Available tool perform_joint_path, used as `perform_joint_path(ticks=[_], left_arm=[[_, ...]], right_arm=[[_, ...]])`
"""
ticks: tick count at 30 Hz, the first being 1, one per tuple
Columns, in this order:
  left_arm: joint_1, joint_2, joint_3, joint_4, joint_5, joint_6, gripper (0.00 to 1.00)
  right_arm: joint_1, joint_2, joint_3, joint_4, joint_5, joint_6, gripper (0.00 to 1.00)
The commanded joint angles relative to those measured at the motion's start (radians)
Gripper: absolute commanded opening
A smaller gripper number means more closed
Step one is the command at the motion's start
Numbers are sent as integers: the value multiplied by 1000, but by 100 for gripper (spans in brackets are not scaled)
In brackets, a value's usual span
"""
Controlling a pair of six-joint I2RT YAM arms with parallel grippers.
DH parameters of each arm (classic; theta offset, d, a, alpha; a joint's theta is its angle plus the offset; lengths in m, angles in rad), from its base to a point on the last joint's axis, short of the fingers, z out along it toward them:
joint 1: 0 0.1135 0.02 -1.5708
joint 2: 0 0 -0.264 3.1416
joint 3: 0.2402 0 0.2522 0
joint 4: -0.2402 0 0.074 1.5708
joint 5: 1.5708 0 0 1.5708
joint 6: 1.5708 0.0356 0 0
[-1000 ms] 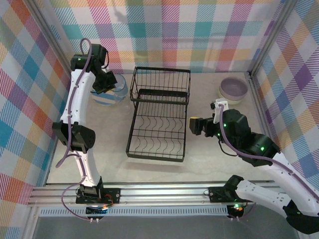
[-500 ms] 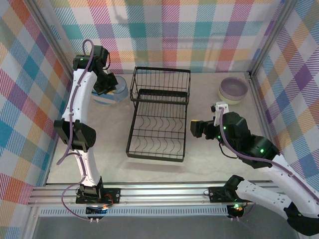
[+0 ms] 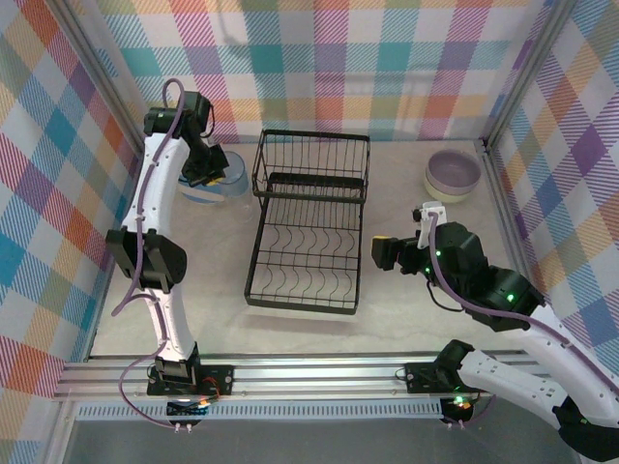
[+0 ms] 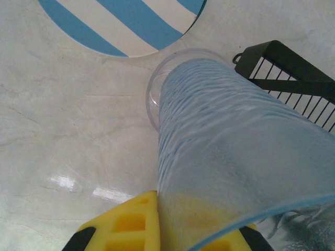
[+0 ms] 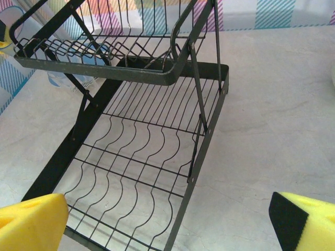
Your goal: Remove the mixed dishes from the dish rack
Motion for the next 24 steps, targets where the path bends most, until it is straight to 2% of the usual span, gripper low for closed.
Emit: perform_joint_path(ticks=[1, 7, 14, 24], left_arm=[[11, 8, -8, -29, 13, 16, 0], [11, 28, -3, -29, 17, 18, 0], [12, 66, 2, -36, 27, 20, 0], [13, 118, 37, -38, 57, 11, 2]], right_arm=[[-2, -16, -11, 2, 13, 16, 99], [-1, -20, -20, 5, 3, 17, 99], [-1, -37, -48, 34, -74, 2, 99], [-1, -77, -86, 28, -94, 14, 99]])
